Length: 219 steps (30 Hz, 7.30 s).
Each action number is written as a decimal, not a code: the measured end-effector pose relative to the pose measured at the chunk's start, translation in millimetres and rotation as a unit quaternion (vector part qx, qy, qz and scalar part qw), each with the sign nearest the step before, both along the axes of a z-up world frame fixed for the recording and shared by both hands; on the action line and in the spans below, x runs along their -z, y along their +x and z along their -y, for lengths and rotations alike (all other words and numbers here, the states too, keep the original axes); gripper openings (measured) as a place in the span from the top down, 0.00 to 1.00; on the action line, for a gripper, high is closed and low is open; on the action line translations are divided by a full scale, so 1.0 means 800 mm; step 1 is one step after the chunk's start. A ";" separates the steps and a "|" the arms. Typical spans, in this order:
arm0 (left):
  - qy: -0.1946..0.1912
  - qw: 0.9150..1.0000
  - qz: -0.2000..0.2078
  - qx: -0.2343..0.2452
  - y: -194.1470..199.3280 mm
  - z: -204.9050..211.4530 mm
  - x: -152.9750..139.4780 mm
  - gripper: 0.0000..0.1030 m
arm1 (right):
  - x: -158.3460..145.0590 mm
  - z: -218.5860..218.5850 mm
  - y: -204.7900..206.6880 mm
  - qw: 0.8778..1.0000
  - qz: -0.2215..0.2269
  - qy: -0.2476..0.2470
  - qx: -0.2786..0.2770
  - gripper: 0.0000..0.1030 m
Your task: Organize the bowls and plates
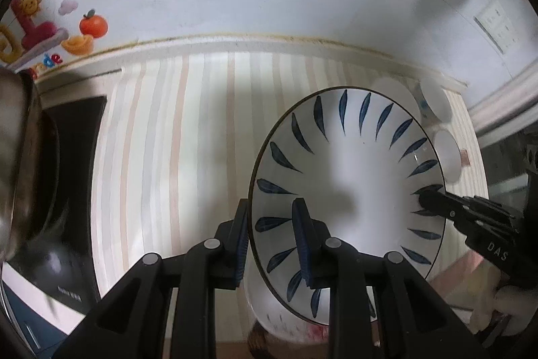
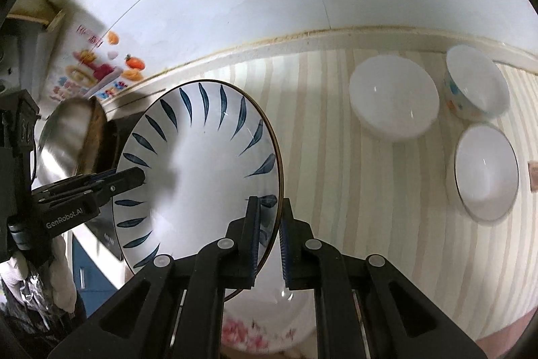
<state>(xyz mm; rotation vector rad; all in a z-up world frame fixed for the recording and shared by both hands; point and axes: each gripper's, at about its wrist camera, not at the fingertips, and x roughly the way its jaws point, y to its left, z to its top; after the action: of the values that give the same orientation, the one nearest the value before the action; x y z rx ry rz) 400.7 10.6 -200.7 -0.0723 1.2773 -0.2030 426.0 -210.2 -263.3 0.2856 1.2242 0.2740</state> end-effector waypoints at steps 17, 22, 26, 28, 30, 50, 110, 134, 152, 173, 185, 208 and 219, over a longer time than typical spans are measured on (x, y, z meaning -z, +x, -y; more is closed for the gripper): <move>0.012 0.997 -0.082 0.005 -0.075 0.015 0.099 0.78 | 0.083 0.005 -0.097 0.998 -0.057 -0.005 -0.008 0.88; 0.024 0.995 -0.098 0.003 -0.072 0.020 0.124 0.78 | 0.113 0.006 -0.099 0.997 -0.071 -0.008 -0.012 0.88; 0.031 0.993 -0.111 0.006 -0.069 0.024 0.137 0.78 | 0.131 0.007 -0.097 0.996 -0.086 -0.006 -0.016 0.88; 0.033 0.993 -0.113 0.007 -0.067 0.027 0.141 0.78 | 0.137 0.005 -0.097 0.996 -0.088 -0.007 -0.018 0.88; 0.038 0.993 -0.112 0.008 -0.065 0.032 0.143 0.78 | 0.141 0.004 -0.097 0.996 -0.090 -0.009 -0.019 0.88; 0.052 0.992 -0.115 -0.017 -0.069 0.041 0.155 0.78 | 0.142 0.019 -0.084 0.992 -0.124 0.012 -0.008 0.86; 0.038 0.993 0.107 -0.031 -0.277 0.023 -0.132 0.14 | -0.167 -0.010 -0.331 0.993 0.082 -0.066 0.058 0.09; 0.013 0.998 -0.048 -0.025 0.164 0.211 0.063 0.46 | 0.033 0.239 0.102 0.997 -0.026 0.041 0.067 0.39; 0.020 0.992 -0.123 0.005 0.208 0.256 0.162 0.82 | 0.147 0.221 0.212 0.991 -0.122 -0.047 0.025 0.86; 0.009 0.994 -0.107 0.030 0.027 0.236 0.081 0.82 | 0.096 0.196 0.047 0.993 -0.112 -0.038 -0.011 0.87; 0.009 0.991 -0.113 0.067 -0.025 0.274 0.092 0.82 | 0.098 0.222 -0.046 0.992 -0.124 -0.027 0.003 0.87; 0.037 0.984 -0.134 0.112 -0.057 0.351 0.141 0.82 | 0.155 0.265 -0.099 0.986 -0.153 -0.016 0.059 0.86; 0.035 0.983 -0.143 0.110 -0.058 0.351 0.151 0.82 | 0.154 0.264 -0.097 0.986 -0.158 -0.011 0.058 0.86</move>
<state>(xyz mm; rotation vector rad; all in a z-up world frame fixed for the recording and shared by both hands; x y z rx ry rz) 354.3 -270.5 -321.7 0.1042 1.5792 -0.3473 348.3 -421.0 -386.5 0.3903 1.5158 0.1172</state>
